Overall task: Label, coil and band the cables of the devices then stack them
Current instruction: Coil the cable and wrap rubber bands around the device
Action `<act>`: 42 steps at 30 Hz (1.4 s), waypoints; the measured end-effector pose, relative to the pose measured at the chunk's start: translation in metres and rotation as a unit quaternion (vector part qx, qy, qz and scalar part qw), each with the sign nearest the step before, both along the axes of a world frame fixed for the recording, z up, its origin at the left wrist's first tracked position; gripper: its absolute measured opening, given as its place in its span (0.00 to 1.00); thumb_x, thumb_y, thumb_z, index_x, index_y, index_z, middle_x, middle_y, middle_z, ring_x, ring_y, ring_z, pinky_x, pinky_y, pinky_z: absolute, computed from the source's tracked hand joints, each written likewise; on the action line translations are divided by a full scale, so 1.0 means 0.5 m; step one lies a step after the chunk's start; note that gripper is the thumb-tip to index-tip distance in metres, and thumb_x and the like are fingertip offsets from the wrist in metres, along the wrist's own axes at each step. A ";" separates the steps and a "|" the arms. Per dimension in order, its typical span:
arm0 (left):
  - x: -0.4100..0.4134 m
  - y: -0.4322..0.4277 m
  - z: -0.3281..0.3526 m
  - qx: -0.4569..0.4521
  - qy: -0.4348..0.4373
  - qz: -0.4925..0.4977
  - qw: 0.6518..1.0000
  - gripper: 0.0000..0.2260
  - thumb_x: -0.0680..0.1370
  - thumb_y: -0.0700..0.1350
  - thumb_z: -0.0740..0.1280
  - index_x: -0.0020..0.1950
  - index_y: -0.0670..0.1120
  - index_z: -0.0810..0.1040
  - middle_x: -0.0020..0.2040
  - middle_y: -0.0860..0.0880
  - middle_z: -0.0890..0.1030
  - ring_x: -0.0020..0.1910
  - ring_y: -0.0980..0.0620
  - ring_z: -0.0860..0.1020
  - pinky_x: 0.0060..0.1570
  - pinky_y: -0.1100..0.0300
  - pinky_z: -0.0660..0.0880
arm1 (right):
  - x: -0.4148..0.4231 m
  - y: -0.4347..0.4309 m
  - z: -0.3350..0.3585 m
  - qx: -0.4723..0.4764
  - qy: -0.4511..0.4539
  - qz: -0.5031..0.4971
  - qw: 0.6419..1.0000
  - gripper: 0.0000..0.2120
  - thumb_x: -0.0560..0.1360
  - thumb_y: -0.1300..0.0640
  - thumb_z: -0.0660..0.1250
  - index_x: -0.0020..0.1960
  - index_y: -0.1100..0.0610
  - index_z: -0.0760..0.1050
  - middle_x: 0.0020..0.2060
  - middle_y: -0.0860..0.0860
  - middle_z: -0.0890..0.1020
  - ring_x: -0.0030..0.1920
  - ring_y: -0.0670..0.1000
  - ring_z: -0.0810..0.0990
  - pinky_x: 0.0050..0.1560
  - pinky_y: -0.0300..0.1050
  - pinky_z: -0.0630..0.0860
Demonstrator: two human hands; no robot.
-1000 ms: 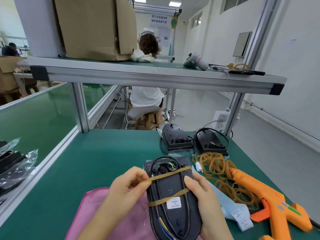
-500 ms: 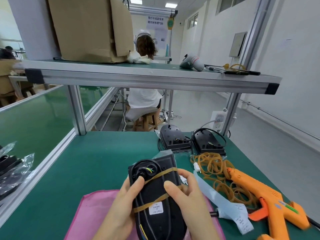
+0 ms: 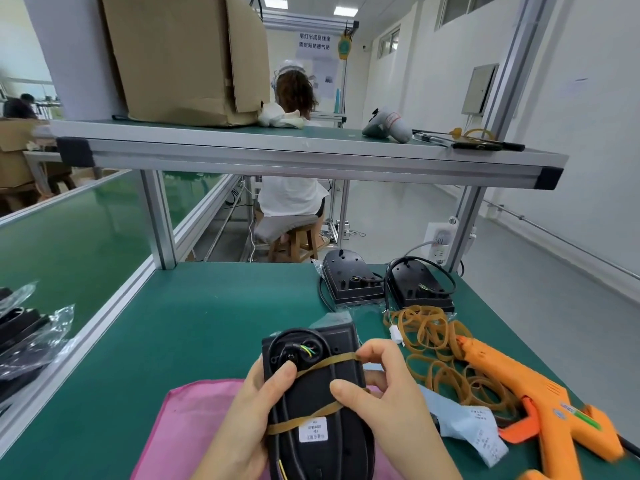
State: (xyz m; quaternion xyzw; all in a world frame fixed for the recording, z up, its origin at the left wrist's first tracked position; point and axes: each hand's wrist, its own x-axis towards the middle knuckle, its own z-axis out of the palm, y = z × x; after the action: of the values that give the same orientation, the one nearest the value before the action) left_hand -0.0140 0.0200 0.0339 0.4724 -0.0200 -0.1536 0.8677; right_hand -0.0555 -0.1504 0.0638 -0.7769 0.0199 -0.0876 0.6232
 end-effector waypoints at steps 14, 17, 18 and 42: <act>-0.005 0.005 0.021 -0.017 0.085 0.078 0.993 0.26 0.71 0.49 0.70 0.68 0.42 0.72 0.58 0.39 0.82 0.57 0.40 0.81 0.60 0.41 0.75 | 0.023 -0.024 -0.007 0.170 0.186 0.072 0.965 0.26 0.65 0.50 0.72 0.62 0.51 0.75 0.51 0.57 0.84 0.47 0.54 0.85 0.43 0.47 0.80; -0.020 -0.002 0.018 -0.073 0.111 0.133 0.982 0.26 0.72 0.50 0.69 0.68 0.43 0.73 0.59 0.39 0.82 0.60 0.38 0.79 0.64 0.36 0.71 | 0.025 -0.029 -0.002 0.152 0.189 0.099 0.965 0.29 0.62 0.45 0.71 0.62 0.49 0.74 0.49 0.51 0.86 0.46 0.51 0.85 0.39 0.44 0.80; -0.023 -0.003 0.018 -0.098 0.122 0.150 0.976 0.26 0.72 0.51 0.68 0.68 0.44 0.73 0.60 0.40 0.81 0.61 0.38 0.78 0.65 0.35 0.70 | 0.025 -0.030 -0.004 0.149 0.189 0.103 0.965 0.28 0.62 0.44 0.71 0.61 0.49 0.75 0.49 0.50 0.86 0.46 0.51 0.85 0.39 0.43 0.80; -0.055 0.018 -0.006 0.013 0.100 0.024 0.995 0.28 0.65 0.44 0.74 0.64 0.47 0.73 0.53 0.38 0.84 0.51 0.35 0.83 0.57 0.40 0.76 | -0.052 -0.175 0.005 -0.101 0.146 -0.110 0.978 0.11 0.72 0.48 0.70 0.54 0.45 0.76 0.45 0.45 0.83 0.45 0.47 0.83 0.47 0.45 0.80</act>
State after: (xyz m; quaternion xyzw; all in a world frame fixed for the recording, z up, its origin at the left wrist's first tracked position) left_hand -0.0414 0.0288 0.0310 0.4665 0.0799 -0.1797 0.8624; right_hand -0.0817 -0.2379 0.0664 -0.8331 0.1873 -0.0432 0.5186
